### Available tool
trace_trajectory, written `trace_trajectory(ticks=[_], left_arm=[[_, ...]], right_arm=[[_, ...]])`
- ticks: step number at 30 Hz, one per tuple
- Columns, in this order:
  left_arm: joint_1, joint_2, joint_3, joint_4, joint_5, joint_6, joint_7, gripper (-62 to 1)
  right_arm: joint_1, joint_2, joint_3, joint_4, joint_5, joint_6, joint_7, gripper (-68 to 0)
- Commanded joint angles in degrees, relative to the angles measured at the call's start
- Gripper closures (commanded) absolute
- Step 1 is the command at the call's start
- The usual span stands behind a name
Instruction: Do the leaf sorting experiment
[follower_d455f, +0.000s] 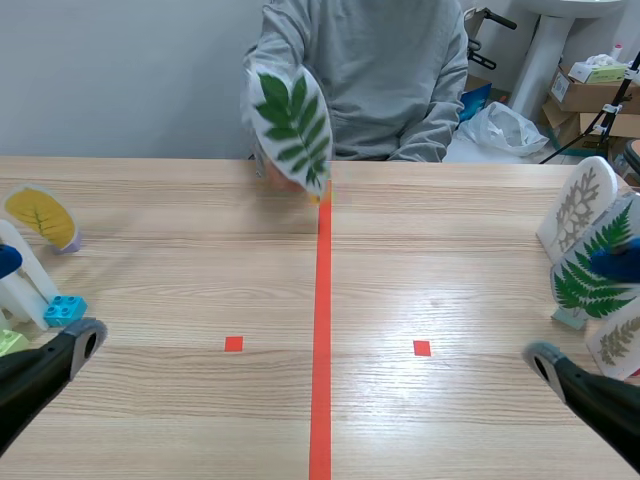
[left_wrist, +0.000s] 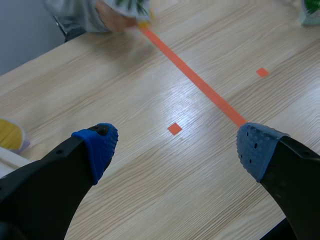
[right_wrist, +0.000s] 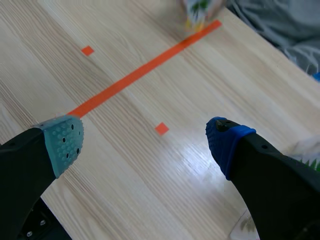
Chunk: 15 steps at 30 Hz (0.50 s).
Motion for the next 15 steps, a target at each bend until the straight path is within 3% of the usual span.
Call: trace_trajectory(ticks=[1, 7, 15], left_arm=[[0.5, 0.0, 0.4, 0.7, -0.4, 0.1, -0.8, -51.2], [0.4, 0.0, 0.4, 0.7, -1.3, 0.1, -2.1, -51.2], [0.5, 0.0, 0.4, 0.7, -1.2, 0.1, -2.0, -51.2]], right_arm=[[1.4, 2.1, -1.3, -1.2, 0.8, 0.3, 0.6, -50.2], [2.5, 4.5, -4.0, -1.2, 3.1, 0.3, -0.7, -50.2], [2.5, 4.4, -4.0, -1.2, 3.9, 0.3, -0.6, -50.2]])
